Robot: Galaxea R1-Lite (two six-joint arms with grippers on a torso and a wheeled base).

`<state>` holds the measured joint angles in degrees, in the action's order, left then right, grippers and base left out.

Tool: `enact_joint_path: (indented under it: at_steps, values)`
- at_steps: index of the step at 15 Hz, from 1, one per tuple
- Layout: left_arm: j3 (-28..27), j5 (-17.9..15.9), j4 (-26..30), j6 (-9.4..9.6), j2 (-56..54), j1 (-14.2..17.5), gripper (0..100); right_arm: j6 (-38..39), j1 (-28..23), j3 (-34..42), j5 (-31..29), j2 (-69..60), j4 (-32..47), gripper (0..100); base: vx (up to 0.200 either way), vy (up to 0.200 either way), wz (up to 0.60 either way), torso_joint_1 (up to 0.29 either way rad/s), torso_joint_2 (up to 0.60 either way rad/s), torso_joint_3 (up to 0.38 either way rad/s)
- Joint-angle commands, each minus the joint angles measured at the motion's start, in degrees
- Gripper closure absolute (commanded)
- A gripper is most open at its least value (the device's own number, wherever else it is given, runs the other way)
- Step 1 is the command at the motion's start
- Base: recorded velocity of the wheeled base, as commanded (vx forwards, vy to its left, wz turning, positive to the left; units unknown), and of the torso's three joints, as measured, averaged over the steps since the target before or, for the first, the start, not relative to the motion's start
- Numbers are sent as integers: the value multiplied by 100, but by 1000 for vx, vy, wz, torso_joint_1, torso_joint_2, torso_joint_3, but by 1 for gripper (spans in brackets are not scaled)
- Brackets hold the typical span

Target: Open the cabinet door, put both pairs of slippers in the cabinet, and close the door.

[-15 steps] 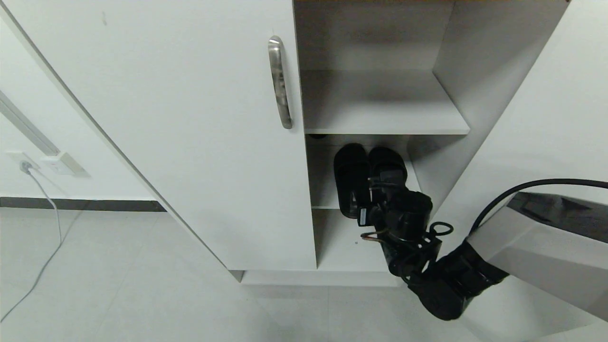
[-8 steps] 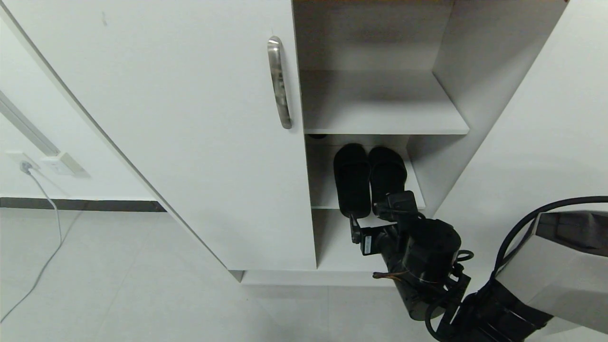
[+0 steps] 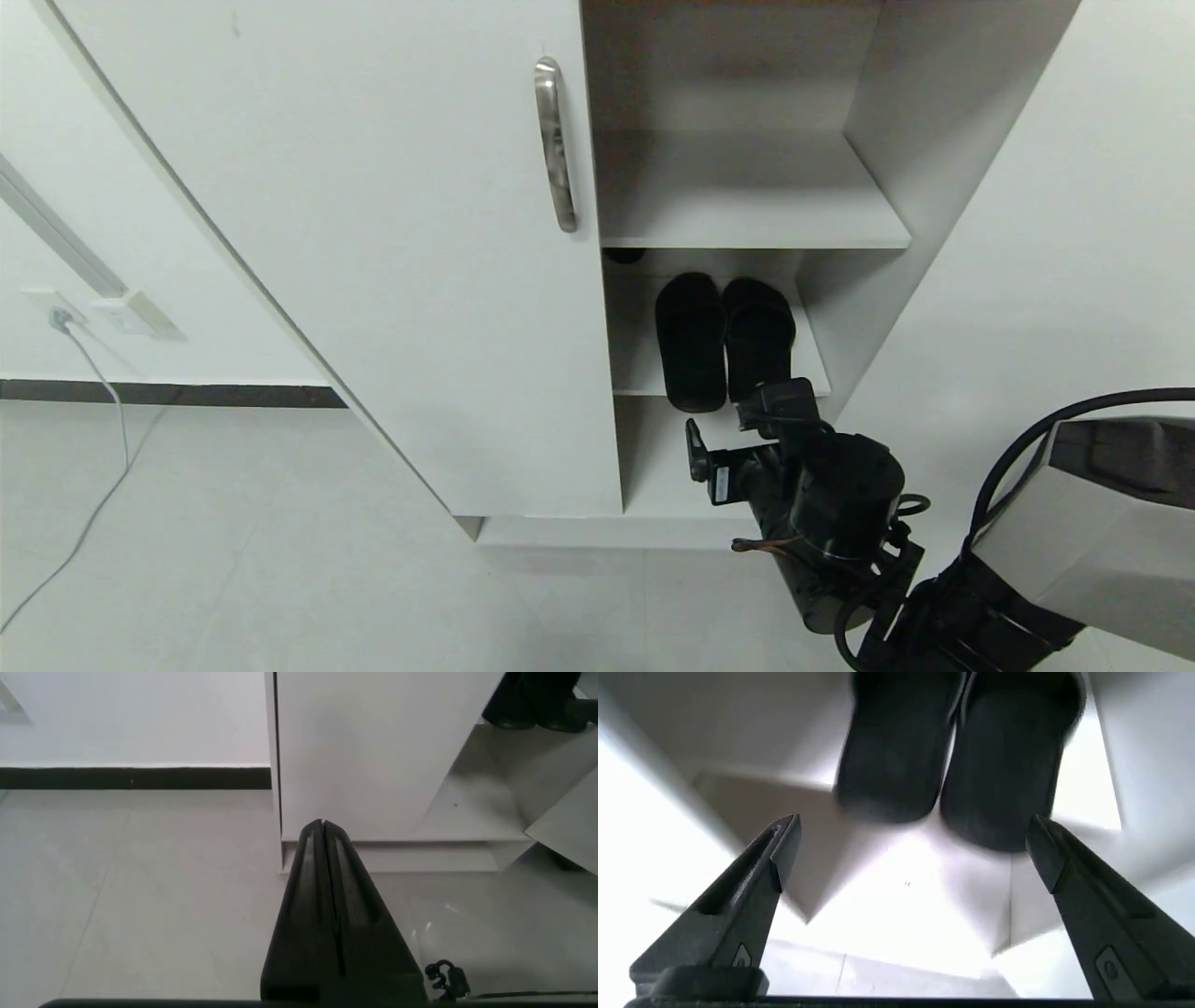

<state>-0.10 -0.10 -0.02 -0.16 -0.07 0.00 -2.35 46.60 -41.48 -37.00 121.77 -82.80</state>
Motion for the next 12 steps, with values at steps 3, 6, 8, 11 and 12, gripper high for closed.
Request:
enact_joint_path:
  at_steps: [3, 6, 8, 11, 12]
  values:
    - [1, 27, -6, -2, 7, 0, 100, -2, -11, 0, 0, 57, -8, 0, 0, 0, 0, 0, 0, 0]
    - [1, 27, 2, -2, 7, 0, 100, -2, 7, -18, 0, 48, -17, 0, 0, 0, 0, 0, 0, 0]
    - [1, 19, 2, 7, 7, 9, 100, -2, -2, 0, 0, 40, -17, 0, 0, 0, 0, 0, 0, 0]
    - [1, 19, 2, -2, 7, 9, 100, -2, -2, 9, 0, 40, -17, 0, 0, 0, 0, 0, 0, 0]
    - [1, 19, -6, -2, 7, 9, 100, -2, 7, 9, 0, 40, -17, 0, 0, 0, 0, 0, 0, 0]
